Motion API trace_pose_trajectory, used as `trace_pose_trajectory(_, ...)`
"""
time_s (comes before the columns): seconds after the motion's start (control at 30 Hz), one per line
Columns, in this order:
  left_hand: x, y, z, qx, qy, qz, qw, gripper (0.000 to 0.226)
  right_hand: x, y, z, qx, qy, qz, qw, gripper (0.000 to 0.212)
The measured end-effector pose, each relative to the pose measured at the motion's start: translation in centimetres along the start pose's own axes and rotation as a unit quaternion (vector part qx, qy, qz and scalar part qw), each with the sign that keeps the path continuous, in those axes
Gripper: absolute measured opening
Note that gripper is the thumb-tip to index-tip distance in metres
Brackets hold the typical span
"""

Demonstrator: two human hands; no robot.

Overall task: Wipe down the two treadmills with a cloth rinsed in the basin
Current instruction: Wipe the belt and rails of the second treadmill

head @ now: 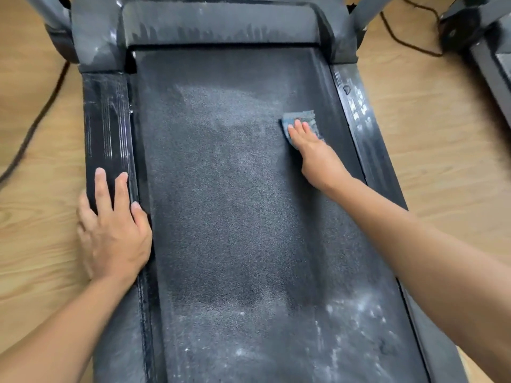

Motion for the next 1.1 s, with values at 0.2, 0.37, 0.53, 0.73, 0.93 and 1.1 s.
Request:
trace_pose_trajectory(0.2,0.1,-0.2,-0.1,-0.003,0.002,0.002,1.0,0.06,-0.4,9.3,-27.0,-0.059,-0.07,-0.01,0.996,0.098)
trace_pose_trajectory(0.37,0.0,-0.1,0.0,-0.015,-0.001,-0.001,1.0,0.062,-1.5,9.7,-25.4,-0.102,-0.066,0.039,0.992,0.092)
trace_pose_trajectory(0.53,0.1,0.0,0.2,-0.015,0.002,0.014,1.0,0.063,-3.5,6.0,-5.1,-0.06,0.021,0.025,0.998,0.115)
trace_pose_trajectory(0.73,0.0,0.1,0.1,-0.016,0.002,0.02,1.0,0.064,-5.1,7.2,-10.2,-0.084,-0.035,-0.003,0.996,0.119)
trace_pose_trajectory(0.93,0.2,-0.1,0.3,-0.031,0.0,0.02,0.999,0.064,-3.3,14.9,-29.9,-0.186,-0.047,-0.112,0.975,0.089)
trace_pose_trajectory(1.1,0.2,0.0,0.5,-0.036,0.005,0.03,0.999,0.063,-8.9,11.4,-17.1,-0.091,-0.059,-0.02,0.994,0.121)
Point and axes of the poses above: each hand's wrist, its own z-axis towards the middle knuckle, its own y-axis out of the palm, x = y × z, the point moved 10 cm from there along z, towards the middle knuckle, and after that the axes turned 14 degrees about z, right-handed, at the moved point
